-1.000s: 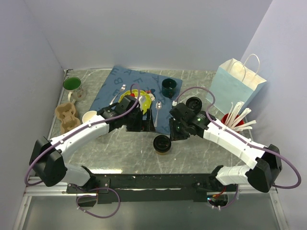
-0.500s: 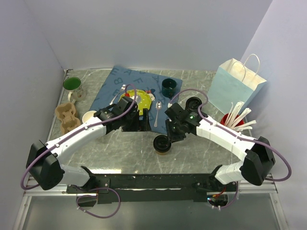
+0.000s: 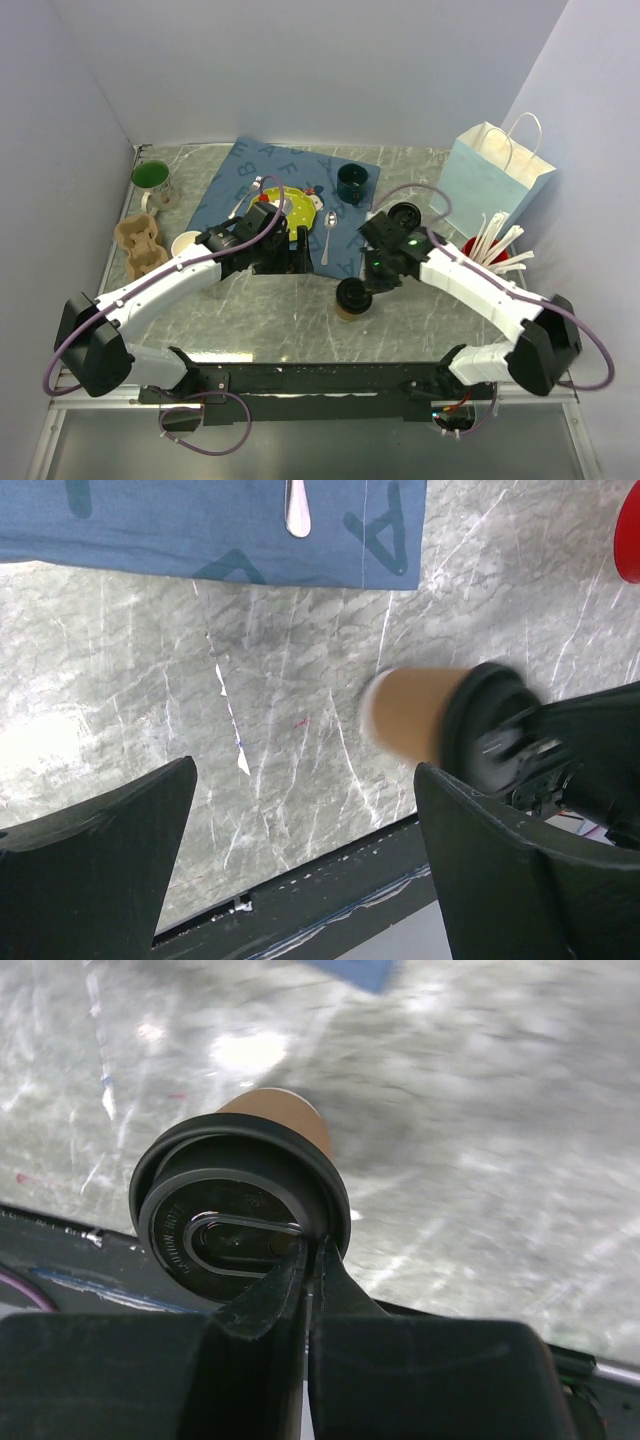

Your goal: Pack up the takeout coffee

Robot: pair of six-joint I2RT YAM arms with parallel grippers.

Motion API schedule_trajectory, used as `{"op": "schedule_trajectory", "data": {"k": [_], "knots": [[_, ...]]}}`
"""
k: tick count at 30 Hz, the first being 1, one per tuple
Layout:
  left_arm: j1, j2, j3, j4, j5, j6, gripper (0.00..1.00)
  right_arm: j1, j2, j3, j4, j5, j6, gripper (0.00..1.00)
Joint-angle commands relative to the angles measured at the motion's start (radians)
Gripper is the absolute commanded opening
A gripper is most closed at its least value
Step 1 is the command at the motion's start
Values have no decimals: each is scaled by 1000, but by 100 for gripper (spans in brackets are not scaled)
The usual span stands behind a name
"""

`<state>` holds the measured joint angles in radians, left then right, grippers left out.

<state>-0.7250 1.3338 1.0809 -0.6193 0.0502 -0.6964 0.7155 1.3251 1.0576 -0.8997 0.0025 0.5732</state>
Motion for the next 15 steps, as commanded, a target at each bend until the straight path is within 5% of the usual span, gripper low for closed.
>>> {"op": "schedule_trajectory", "data": {"k": [1,6,15], "knots": [[2,-30,39,-5,-9,-12,97,-177,-142,-45,-122,79,-45,0],[2,-1,73,9,-19,9,97,-391,-165,-62,-151,122,-148,2],[2,-4,99,-31,-42,26,97,-495,-150,-133,-113,129,-145,8]]}}
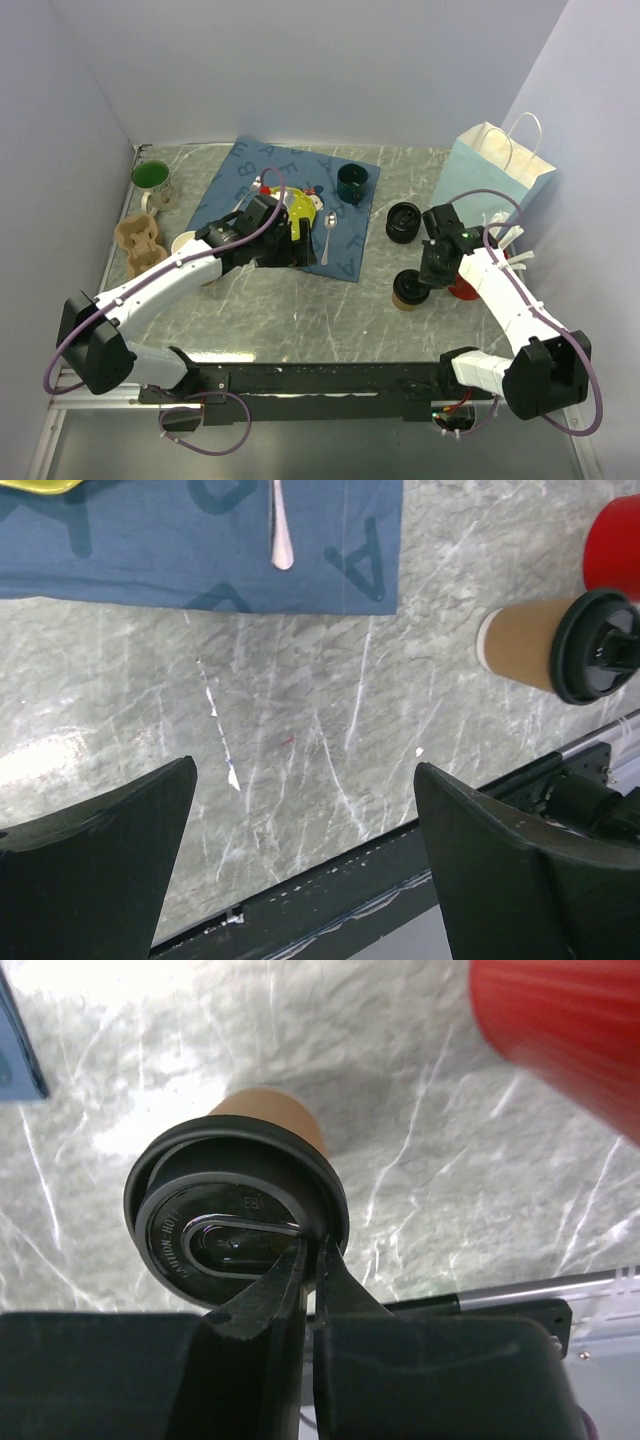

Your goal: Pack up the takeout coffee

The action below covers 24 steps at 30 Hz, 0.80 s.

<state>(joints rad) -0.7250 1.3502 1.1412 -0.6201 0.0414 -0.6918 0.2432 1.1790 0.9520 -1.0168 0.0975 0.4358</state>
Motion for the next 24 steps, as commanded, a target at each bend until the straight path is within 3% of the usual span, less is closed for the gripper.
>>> {"op": "schedule_trajectory", "data": {"k": [1,8,12,15,19,24], "knots": [[2,-25,38,-36,-37,21,97,-24,-7,-35,10,42,-6,9],[4,-60,63,-75,-77,9,97,-44,-8,36,-37,58,1,25],[2,-88,100,-105,-107,5,97,-44,-13,228,-62,-4,-40,37],[2,-92,147,-147,-130,9,97,-48,27,368,-42,40,-110,41],[2,-98,195,-196,-126,3,97,-106,109,531,43,183,-242,44],[2,-143,181,-199,-51,-31,97,-206,293,825,89,211,-359,46]]}}
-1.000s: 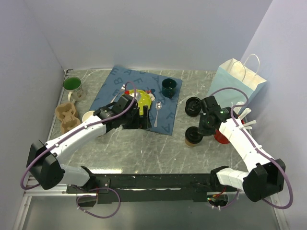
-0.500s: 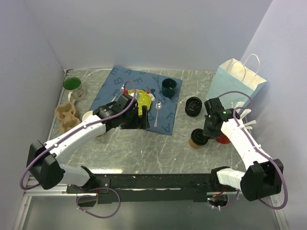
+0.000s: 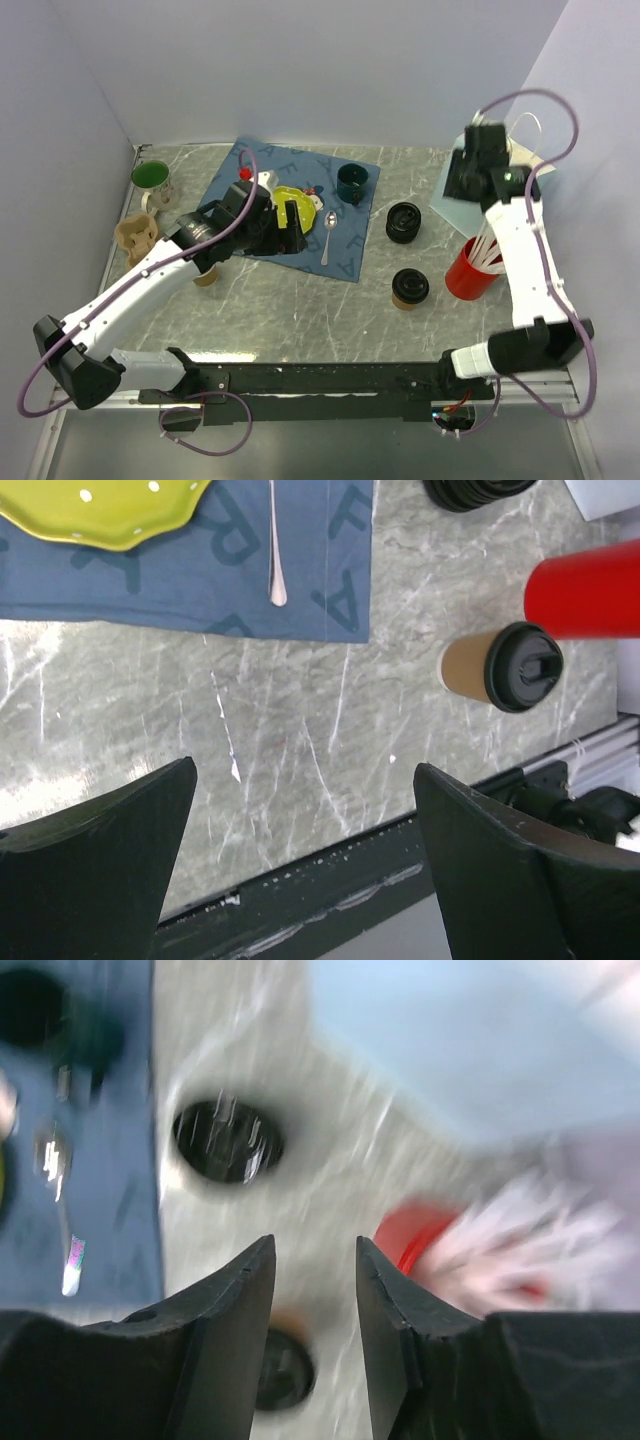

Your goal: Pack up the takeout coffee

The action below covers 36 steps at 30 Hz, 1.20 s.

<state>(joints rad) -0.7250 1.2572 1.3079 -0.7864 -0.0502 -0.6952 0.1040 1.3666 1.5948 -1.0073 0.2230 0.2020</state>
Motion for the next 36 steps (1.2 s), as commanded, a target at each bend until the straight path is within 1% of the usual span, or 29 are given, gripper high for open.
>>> {"op": "schedule_trajectory", "data": {"k": [1,4,5,8,10,11,15,18,19,20,22,23,29,36], "knots": [[2,-54,11,-40,55,-32,97,-88,126,218,75,64,-121,46],[2,-65,8,-63,53,-50,97,-136,163,275,136,29,-157,47],[2,-65,8,-69,53,-56,97,-147,189,286,163,0,-192,48],[3,-52,19,-97,53,-70,97,-168,265,375,151,-66,-256,50],[2,-39,36,-109,59,-70,97,-179,290,406,171,-150,-300,51],[2,-30,45,-126,59,-66,97,-181,310,409,186,-180,-347,51],[2,-25,44,-128,52,-50,97,-179,350,451,252,-302,-411,51],[2,-15,37,-132,53,-49,97,-181,387,497,260,-260,-466,51],[2,-12,42,-139,52,-49,97,-184,391,504,268,-267,-484,51],[2,-2,42,-140,55,-50,97,-182,402,507,272,-292,-515,51],[3,-1,34,-129,59,-50,97,-187,420,536,253,-371,-523,51],[2,2,33,-128,59,-49,97,-185,437,550,248,-385,-521,51],[4,31,68,-162,53,-21,97,-184,511,613,205,-308,-523,50],[4,45,102,-174,53,-6,97,-184,551,628,159,-275,-569,48]]}}
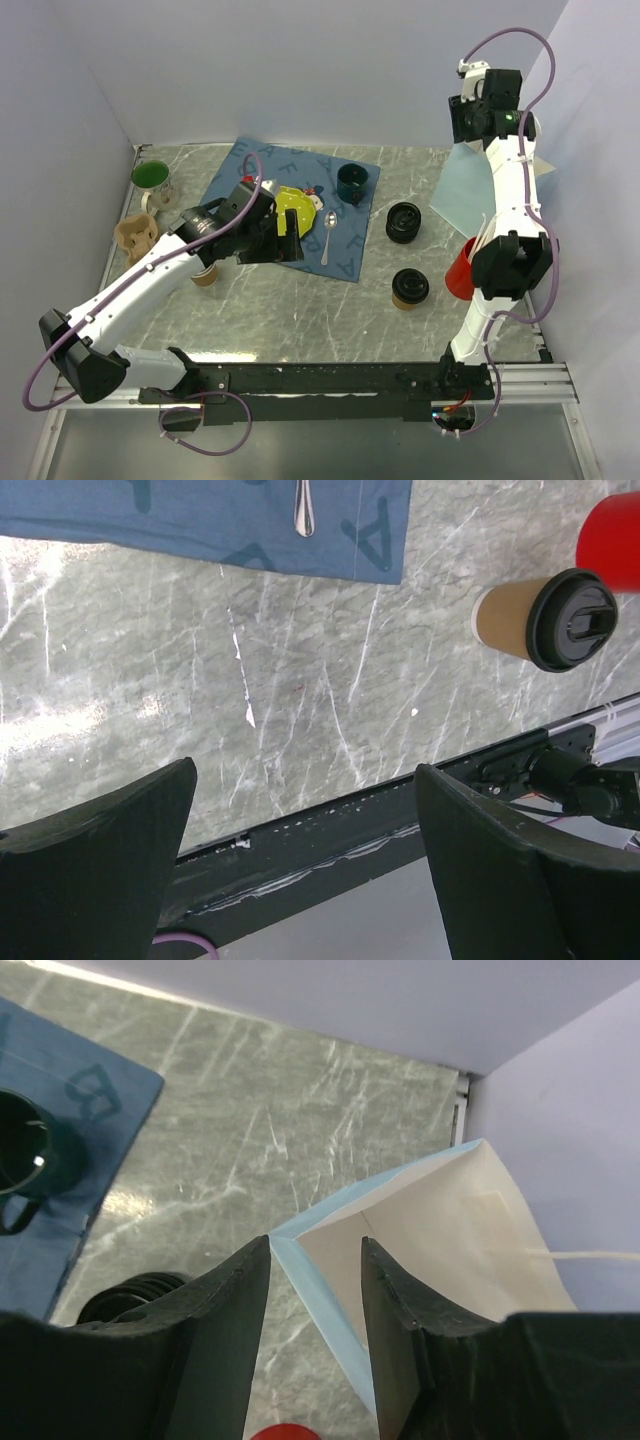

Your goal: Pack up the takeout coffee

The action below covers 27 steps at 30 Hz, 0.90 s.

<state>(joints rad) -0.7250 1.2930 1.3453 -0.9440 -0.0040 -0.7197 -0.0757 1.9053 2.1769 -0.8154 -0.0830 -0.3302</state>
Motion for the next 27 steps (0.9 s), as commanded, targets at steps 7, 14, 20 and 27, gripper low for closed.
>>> {"op": "schedule_trajectory", "data": {"k": [7,14,20,27], "knots": [[6,23,89,-38,7,49,97,-7,20,8,-82,45,-50,46],[9,48,107,-47,7,68,97,-6,20,-34,-68,43,-79,37],[12,45,112,-58,7,75,97,-9,24,-11,-59,40,-98,21],[13,16,106,-71,-54,65,97,2,-26,20,-21,68,-148,0]]}}
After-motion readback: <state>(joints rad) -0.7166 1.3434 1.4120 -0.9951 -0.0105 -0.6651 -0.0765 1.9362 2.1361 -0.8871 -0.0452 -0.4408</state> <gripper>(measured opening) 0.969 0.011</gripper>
